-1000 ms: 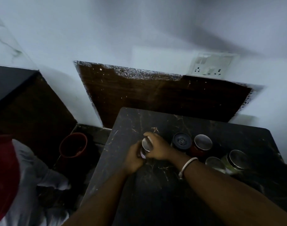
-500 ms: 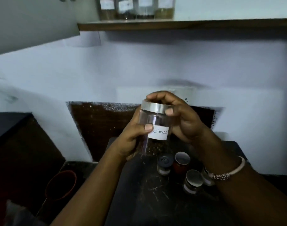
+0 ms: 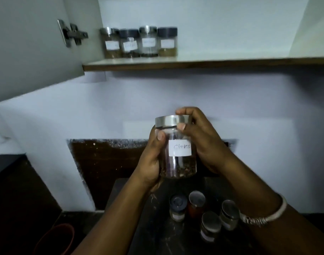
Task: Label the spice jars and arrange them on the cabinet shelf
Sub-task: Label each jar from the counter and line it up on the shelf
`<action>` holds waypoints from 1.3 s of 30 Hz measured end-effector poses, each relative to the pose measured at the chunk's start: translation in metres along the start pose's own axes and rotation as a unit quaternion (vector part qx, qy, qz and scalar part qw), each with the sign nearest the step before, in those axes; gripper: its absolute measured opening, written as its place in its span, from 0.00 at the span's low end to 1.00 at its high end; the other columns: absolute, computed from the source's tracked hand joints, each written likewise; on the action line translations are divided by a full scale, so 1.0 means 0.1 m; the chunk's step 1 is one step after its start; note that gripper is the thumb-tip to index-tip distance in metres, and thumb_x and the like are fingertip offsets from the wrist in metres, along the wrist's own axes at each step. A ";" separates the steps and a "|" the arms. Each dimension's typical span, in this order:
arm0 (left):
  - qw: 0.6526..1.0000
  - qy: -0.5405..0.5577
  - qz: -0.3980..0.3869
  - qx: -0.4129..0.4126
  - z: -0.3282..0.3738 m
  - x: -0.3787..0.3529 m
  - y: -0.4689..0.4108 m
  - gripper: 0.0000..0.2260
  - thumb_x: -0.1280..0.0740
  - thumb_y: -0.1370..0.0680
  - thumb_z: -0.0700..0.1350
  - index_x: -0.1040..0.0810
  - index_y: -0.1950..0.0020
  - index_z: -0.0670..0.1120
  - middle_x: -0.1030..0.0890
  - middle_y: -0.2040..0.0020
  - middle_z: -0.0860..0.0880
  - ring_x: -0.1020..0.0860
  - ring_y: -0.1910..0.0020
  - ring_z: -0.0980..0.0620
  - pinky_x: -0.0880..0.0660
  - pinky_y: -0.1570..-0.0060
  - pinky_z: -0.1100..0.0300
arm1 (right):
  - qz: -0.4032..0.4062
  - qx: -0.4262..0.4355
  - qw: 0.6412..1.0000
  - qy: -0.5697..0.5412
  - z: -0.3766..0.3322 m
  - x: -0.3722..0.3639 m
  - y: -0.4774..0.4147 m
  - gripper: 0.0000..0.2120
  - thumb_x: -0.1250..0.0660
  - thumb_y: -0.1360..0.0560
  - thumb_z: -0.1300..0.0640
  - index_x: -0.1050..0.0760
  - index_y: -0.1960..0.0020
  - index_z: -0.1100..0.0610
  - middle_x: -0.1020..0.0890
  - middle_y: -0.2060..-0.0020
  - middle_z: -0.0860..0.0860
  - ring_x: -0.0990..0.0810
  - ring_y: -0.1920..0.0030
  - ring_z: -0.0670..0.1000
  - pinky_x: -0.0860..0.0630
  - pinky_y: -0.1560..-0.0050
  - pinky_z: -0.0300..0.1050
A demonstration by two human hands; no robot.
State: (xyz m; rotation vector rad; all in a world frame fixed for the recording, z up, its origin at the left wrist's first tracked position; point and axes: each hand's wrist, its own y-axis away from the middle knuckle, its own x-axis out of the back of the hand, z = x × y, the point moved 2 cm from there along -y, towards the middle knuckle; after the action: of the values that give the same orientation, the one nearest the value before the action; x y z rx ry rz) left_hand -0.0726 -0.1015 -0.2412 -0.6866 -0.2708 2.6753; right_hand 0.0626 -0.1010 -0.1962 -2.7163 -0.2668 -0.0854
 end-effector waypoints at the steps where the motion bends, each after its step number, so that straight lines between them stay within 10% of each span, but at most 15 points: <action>1: 1.000 -0.007 0.015 -0.018 0.10 -0.02 -0.11 0.54 0.21 0.38 0.67 0.35 0.23 0.37 0.26 0.31 0.29 0.26 0.34 0.27 0.28 0.34 0.33 | 0.023 0.016 0.999 0.037 -0.09 0.05 -0.04 0.23 0.31 0.32 0.37 0.27 0.40 0.41 0.19 0.42 0.46 0.16 0.46 0.45 0.20 0.52 0.43; 9: 0.973 -0.162 -0.002 -0.166 1.19 -0.52 -1.10 0.36 0.32 0.26 0.68 0.28 0.26 0.45 0.20 0.32 0.40 0.21 0.33 0.38 0.24 0.36 0.34 | 0.095 0.143 0.982 0.076 -0.97 0.46 -0.60 0.23 0.26 0.29 0.40 0.21 0.36 0.45 0.14 0.45 0.47 0.14 0.46 0.44 0.15 0.53 0.42; 19: 0.900 -0.406 0.109 -0.117 2.07 -0.46 -3.15 0.24 0.34 0.20 0.62 0.21 0.39 0.43 0.18 0.46 0.43 0.18 0.47 0.43 0.20 0.45 0.49 | 0.151 0.031 0.972 0.176 -1.19 1.24 -2.84 0.21 0.26 0.24 0.46 0.30 0.38 0.51 0.20 0.45 0.52 0.21 0.55 0.46 0.24 0.60 0.43; 22: 0.902 -0.397 0.160 -0.057 1.94 -0.19 -3.51 0.17 0.34 0.19 0.59 0.22 0.51 0.45 0.17 0.46 0.41 0.18 0.47 0.42 0.20 0.44 0.47 | 0.155 -0.006 0.953 0.260 -0.84 1.42 -3.30 0.17 0.26 0.23 0.49 0.28 0.43 0.56 0.20 0.54 0.52 0.20 0.57 0.50 0.23 0.59 0.46; 26: 0.944 -0.292 0.151 0.025 1.69 0.08 -3.75 0.19 0.36 0.17 0.56 0.24 0.33 0.44 0.19 0.39 0.41 0.14 0.53 0.44 0.19 0.55 0.52 | 0.146 -0.061 0.927 0.340 -0.46 1.56 -3.71 0.26 0.29 0.21 0.51 0.30 0.29 0.64 0.19 0.42 0.60 0.21 0.47 0.56 0.24 0.48 0.49; 31: 0.953 -0.260 0.153 0.039 1.38 0.17 -3.93 0.22 0.38 0.17 0.57 0.25 0.31 0.42 0.19 0.39 0.44 0.13 0.47 0.45 0.25 0.39 0.50 | 0.120 -0.090 0.908 0.390 -0.28 1.57 -4.00 0.24 0.32 0.18 0.51 0.29 0.32 0.69 0.21 0.49 0.60 0.21 0.51 0.57 0.25 0.52 0.48; 39: 0.963 -0.228 0.129 0.065 1.34 0.01 -4.01 0.17 0.41 0.16 0.58 0.30 0.60 0.49 0.31 0.62 0.48 0.33 0.65 0.50 0.37 0.65 0.56 | 0.097 -0.099 0.876 0.462 -0.21 1.55 -4.19 0.14 0.37 0.16 0.52 0.26 0.47 0.65 0.26 0.50 0.60 0.27 0.50 0.56 0.30 0.50 0.45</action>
State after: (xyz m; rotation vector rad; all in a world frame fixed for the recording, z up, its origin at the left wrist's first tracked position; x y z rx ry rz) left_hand -0.0199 0.2535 -0.0177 -0.0575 -0.1253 3.0442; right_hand 0.1308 0.2936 0.0026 -2.5241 0.3138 -1.3542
